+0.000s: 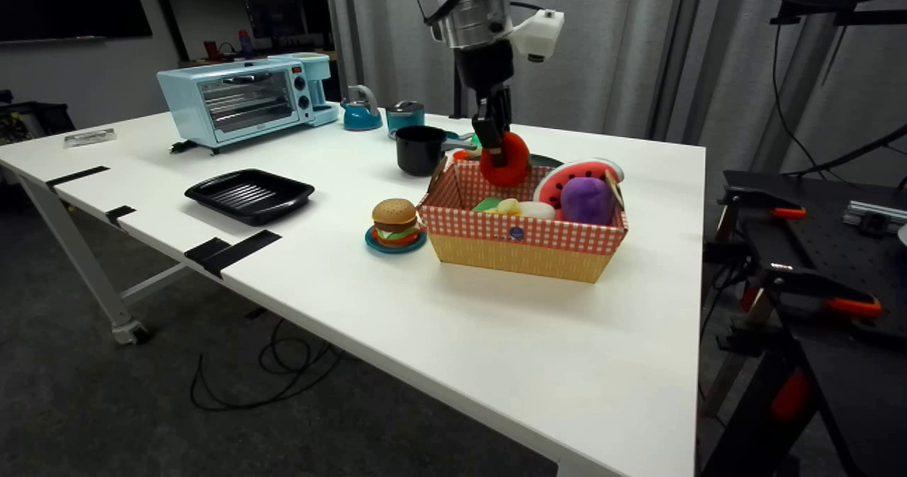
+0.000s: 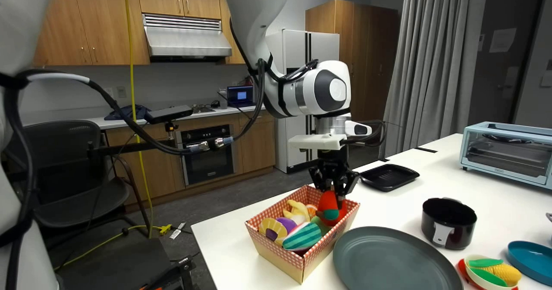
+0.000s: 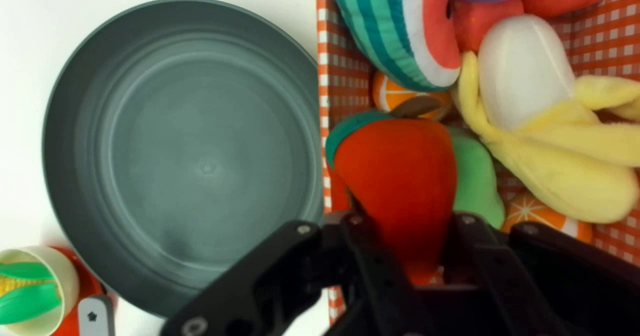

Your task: Put the orange, banana and pear plush toys on the plate then put the orange and banana back in the box

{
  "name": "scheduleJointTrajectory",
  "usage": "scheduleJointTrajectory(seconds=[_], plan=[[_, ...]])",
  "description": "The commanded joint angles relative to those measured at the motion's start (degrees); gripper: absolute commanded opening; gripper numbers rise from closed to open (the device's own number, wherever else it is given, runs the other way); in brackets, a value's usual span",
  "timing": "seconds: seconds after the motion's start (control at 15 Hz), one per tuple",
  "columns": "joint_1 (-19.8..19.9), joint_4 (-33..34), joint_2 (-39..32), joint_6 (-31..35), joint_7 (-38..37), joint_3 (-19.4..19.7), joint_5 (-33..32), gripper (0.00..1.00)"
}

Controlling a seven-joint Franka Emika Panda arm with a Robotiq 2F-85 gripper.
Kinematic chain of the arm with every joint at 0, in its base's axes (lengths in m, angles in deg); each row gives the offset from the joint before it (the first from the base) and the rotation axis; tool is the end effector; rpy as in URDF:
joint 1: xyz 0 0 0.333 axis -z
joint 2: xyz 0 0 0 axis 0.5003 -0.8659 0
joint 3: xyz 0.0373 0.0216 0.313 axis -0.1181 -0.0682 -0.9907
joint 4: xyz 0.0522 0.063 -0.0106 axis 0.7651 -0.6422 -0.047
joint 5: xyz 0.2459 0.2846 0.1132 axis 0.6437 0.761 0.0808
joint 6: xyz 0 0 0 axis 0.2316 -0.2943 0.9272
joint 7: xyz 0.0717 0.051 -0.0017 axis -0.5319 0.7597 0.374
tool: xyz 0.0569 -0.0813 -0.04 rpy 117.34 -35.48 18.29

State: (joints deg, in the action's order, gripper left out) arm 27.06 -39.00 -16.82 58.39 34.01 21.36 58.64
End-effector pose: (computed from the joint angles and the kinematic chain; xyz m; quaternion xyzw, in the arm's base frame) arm 0.5808 0.0138 0.2170 0.9930 0.0446 -0.0701 0.0834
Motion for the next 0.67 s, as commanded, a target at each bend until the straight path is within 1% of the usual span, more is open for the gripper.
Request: scheduleJointTrajectory(seconds=[0.0, 0.27, 0.4, 0.6], plan=[[1.28, -3.20, 6.16, 0.56, -0.50, 0.63, 3.02, 0.07], [2.77, -3.96, 9.46, 0.88, -0.87, 2.02, 4.58, 0.07], [3.66, -3.59, 9.67, 1.07, -0.81, 2.69, 4.76, 0.07], [4.52, -1.94, 8.14, 1.28, -1.13, 3.79, 4.09, 0.07]])
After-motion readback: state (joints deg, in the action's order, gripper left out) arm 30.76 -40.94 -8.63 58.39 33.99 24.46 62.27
